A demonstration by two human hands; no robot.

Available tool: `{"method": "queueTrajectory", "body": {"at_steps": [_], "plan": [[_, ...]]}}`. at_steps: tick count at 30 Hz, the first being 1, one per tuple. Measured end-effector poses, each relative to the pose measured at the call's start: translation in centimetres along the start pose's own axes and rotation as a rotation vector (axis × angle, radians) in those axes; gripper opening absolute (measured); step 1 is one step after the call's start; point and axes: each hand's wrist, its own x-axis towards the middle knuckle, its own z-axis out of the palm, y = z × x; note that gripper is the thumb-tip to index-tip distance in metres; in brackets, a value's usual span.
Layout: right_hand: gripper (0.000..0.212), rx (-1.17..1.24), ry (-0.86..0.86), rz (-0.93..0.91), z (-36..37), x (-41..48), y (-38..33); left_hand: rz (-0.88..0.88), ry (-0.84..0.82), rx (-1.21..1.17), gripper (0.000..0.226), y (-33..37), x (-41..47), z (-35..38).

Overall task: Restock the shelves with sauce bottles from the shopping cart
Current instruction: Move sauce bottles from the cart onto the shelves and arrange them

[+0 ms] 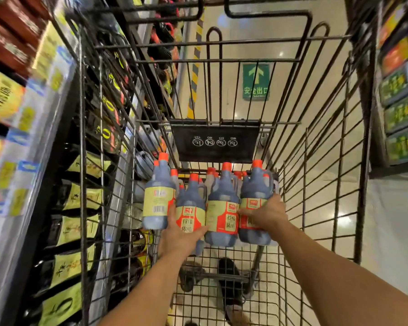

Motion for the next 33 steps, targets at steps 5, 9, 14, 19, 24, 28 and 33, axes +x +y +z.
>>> {"method": "queueTrajectory", "body": {"at_steps": [5,9,14,19,24,28,33], "plan": [[0.105,-0.026,0.036,-0.064,-0.2,-2.4,0.5,-0.062,-0.052,-0.101,0.111,-0.7,-1.3,-0.9],[0.093,0.091,0.014,-0.125,-0.6,-5.2,1.1,-0.131,-0.079,-0.267,0.077,-0.5,-3.0,-1.9],[0.083,0.17,0.052,-0.27,-1.0,-9.9,1.2,-0.053,-0.109,-0.331,0.051,0.0,-6.9,-4.5],[0.073,0.179,0.119,-0.445,-2.0,-14.7,0.2,0.089,-0.04,-0.418,0.04,-0.9,-11.4,-7.4],[0.085,0.205,0.099,-0.566,-3.9,-20.9,-1.5,0.21,0.101,-0.454,0.041,-1.8,-16.6,-11.1],[0.089,0.196,0.135,-0.715,-5.6,-26.9,-3.2,0.33,0.188,-0.516,0.052,-2.5,-21.0,-14.8],[0.072,0.239,0.171,-0.937,-7.4,-34.5,-5.2,0.501,0.3,-0.64,0.054,-3.3,-26.8,-19.5]]}}
